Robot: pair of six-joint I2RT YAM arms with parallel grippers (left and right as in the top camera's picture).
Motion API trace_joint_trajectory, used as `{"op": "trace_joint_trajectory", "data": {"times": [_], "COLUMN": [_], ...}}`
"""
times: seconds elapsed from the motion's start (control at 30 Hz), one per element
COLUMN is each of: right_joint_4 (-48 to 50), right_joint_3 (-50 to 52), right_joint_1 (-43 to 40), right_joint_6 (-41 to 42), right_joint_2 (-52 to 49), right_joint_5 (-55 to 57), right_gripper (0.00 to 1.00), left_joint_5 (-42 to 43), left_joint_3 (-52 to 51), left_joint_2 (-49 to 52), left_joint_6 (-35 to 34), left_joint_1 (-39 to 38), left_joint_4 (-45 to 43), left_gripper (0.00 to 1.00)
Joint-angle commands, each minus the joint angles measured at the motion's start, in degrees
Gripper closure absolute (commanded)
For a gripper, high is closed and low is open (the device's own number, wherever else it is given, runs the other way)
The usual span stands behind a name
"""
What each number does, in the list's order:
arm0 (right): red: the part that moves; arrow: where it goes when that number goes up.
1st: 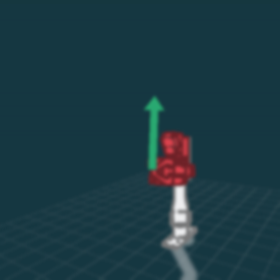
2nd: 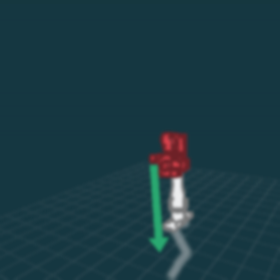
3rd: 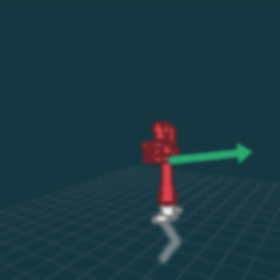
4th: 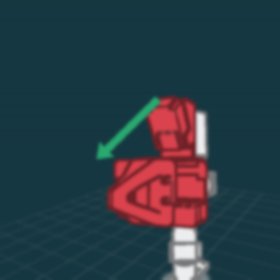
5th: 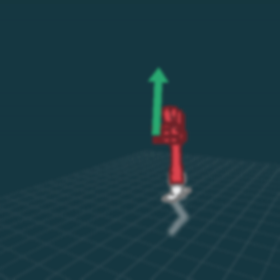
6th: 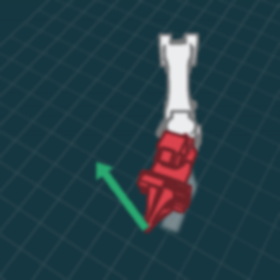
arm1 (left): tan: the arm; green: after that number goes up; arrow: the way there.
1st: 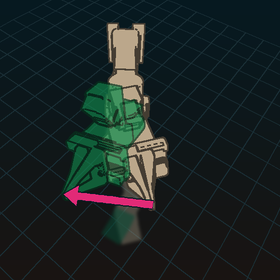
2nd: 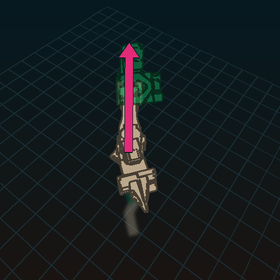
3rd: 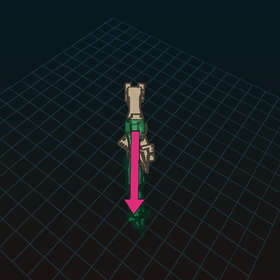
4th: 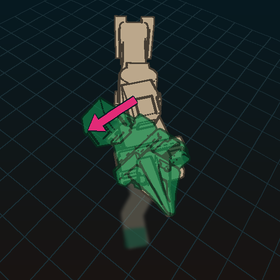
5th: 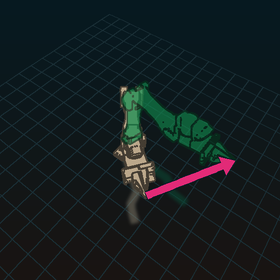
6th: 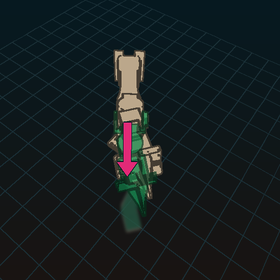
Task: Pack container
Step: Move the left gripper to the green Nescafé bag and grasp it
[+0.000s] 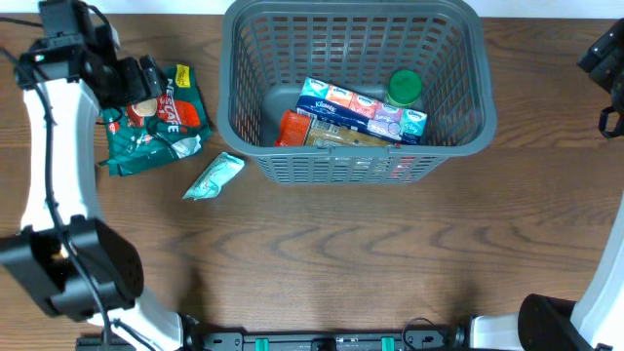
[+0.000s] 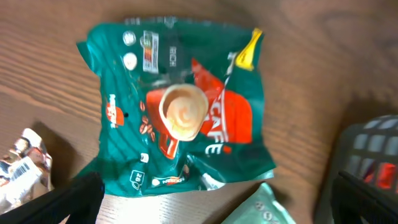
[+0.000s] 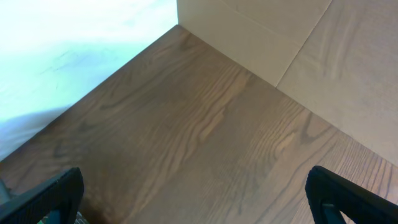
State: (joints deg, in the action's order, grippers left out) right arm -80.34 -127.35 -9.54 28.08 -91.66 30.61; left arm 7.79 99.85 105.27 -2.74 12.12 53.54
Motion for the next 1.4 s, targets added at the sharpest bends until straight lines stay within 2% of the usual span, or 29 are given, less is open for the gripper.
{"op": "trace_joint_trajectory", "data": {"times": [0.0, 0.2, 0.67, 1.0, 1.23, 1.37], "right_joint_4": [-0.09, -0.11, -0.09, -0.09, -0.11, -0.11], "right_joint_3": [0.07, 0.07, 0.07, 0.07, 0.07, 0.07], "right_joint_1": [-0.24, -0.24, -0.24, -0.24, -0.24, -0.24], "right_joint_6": [0.59, 0.61, 0.61, 0.59, 0.59, 0.61], "right_joint_2": [0.15, 0.15, 0.15, 0.15, 0.15, 0.15], "right_joint_5": [0.55, 0.55, 0.55, 0.55, 0.55, 0.55], "right_gripper": [0.01, 0.01, 0.01, 0.01, 0.01, 0.01], "left_joint_5": [0.59, 0.11, -4.44, -4.96, -8.41, -8.48], "left_joint_3": [1.01, 1.01, 0.87, -0.94, -1.38, -1.38], "left_joint_2": [3.54, 8.66, 14.6, 14.75, 15.58, 16.57], "left_joint_6": [2.12, 5.55, 5.66, 2.21, -2.34, -2.32], "left_joint_1": [0.09, 0.09, 0.09, 0.09, 0.09, 0.09], "left_joint_4": [0.92, 2.97, -0.87, -6.78, -7.56, -7.39], "left_gripper": [0.01, 0.01, 0.01, 0.01, 0.01, 0.01]}}
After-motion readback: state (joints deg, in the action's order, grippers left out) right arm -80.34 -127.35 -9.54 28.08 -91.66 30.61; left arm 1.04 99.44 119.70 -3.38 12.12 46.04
